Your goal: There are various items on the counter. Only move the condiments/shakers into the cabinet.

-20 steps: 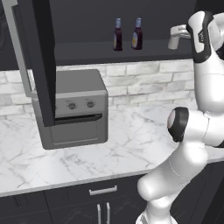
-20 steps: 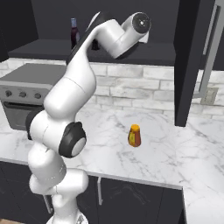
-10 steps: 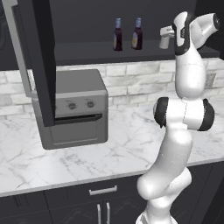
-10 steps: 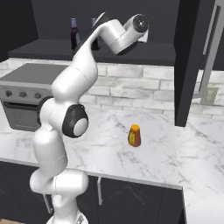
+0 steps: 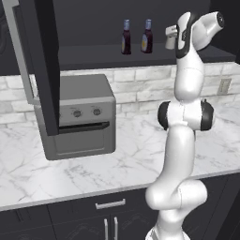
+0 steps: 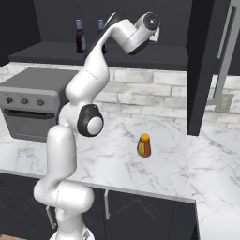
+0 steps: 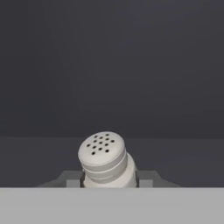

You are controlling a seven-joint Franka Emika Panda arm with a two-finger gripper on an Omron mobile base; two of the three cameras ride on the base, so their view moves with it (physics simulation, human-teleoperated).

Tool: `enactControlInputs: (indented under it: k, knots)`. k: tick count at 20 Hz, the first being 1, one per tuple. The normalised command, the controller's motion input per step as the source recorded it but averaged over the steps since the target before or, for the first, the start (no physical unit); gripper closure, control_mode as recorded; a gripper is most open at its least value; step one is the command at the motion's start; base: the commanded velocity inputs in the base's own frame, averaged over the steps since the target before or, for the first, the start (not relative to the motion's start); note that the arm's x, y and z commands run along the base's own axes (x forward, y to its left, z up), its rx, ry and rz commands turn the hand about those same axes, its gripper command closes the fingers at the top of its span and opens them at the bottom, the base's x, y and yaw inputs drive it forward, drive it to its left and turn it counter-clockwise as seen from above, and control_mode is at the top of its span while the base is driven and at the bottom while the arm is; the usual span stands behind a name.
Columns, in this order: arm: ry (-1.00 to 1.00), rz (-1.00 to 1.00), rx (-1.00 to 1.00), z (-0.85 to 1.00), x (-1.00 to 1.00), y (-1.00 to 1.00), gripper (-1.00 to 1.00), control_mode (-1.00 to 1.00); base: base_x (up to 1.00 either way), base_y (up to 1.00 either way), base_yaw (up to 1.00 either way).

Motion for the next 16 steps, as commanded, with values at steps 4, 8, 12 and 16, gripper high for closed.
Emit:
enactControlInputs:
  k: [4, 8, 12, 16]
  knots:
    - [0.02, 0.0, 0.0, -0.36, 0.19, 0.0, 1.0, -1.0, 0.0, 0.0, 0.0]
    - [0.0, 0.0, -0.01, -0.51, 0.0, 0.0, 1.0, -1.0, 0.0, 0.0, 0.0]
    - [0.0, 0.0, 0.0, -0.16, 0.0, 0.0, -1.0, -1.0, 0.0, 0.0, 0.0]
    - [0.0, 0.0, 0.0, 0.0, 0.0, 0.0, -1.0, -1.0, 0.0, 0.0, 0.0]
